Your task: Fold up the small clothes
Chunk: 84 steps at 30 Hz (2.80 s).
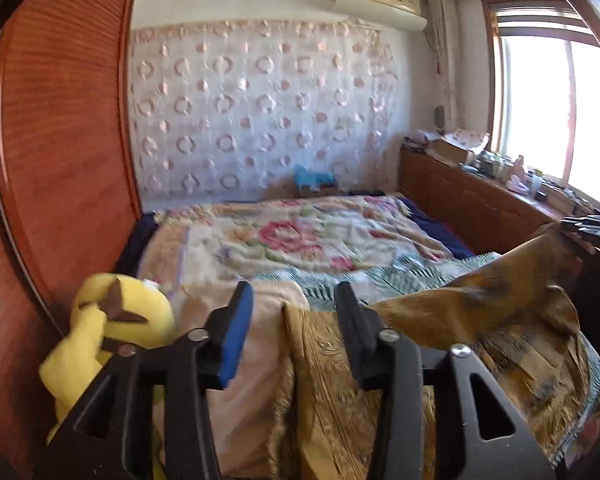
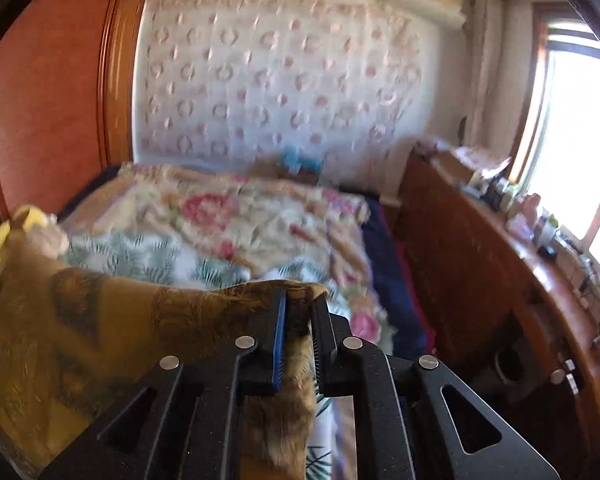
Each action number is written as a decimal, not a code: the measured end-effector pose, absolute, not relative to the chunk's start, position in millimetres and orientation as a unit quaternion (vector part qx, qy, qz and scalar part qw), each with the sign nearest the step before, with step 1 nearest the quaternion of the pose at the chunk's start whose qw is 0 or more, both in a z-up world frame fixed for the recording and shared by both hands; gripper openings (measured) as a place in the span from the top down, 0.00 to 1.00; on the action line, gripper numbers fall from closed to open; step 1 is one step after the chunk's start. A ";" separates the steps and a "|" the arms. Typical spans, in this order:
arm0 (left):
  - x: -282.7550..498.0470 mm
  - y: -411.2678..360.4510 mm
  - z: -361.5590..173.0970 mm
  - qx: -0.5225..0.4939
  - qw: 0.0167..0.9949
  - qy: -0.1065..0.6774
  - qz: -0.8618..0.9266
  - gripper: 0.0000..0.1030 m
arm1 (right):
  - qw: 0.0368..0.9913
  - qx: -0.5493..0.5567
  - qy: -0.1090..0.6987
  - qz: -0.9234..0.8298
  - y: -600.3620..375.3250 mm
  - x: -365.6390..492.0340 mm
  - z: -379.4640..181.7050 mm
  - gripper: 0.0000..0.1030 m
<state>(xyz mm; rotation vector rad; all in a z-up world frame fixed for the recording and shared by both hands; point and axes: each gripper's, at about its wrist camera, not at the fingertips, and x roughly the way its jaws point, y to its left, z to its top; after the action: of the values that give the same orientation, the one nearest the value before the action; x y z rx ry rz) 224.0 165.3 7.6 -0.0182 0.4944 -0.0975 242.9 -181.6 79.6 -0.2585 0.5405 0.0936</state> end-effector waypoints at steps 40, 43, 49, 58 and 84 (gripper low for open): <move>197.6 71.6 -117.6 0.050 0.897 0.428 -0.100 0.19 | 0.902 -0.109 0.407 0.089 -289.1 128.9 10.3 0.95; 198.7 72.3 -118.6 0.049 0.896 0.430 -0.103 0.16 | 0.909 -0.096 0.398 0.080 -286.8 135.7 11.5 0.95; 198.1 70.2 -118.4 0.052 0.896 0.429 -0.102 0.15 | 0.933 -0.025 0.353 0.057 -301.4 142.4 29.8 0.50; 198.3 71.0 -118.4 0.052 0.896 0.429 -0.102 0.15 | 0.927 0.023 0.368 0.063 -276.2 192.1 21.3 0.50; 151.7 111.8 -84.3 -0.016 0.916 0.394 -0.068 0.56 | 0.924 -0.019 0.378 0.059 -257.6 203.6 11.5 0.84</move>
<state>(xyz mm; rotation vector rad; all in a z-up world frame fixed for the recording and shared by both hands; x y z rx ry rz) 151.7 111.8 -84.3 -0.0329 0.8105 -0.1409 203.6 -257.6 11.5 -0.0382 0.7750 0.1219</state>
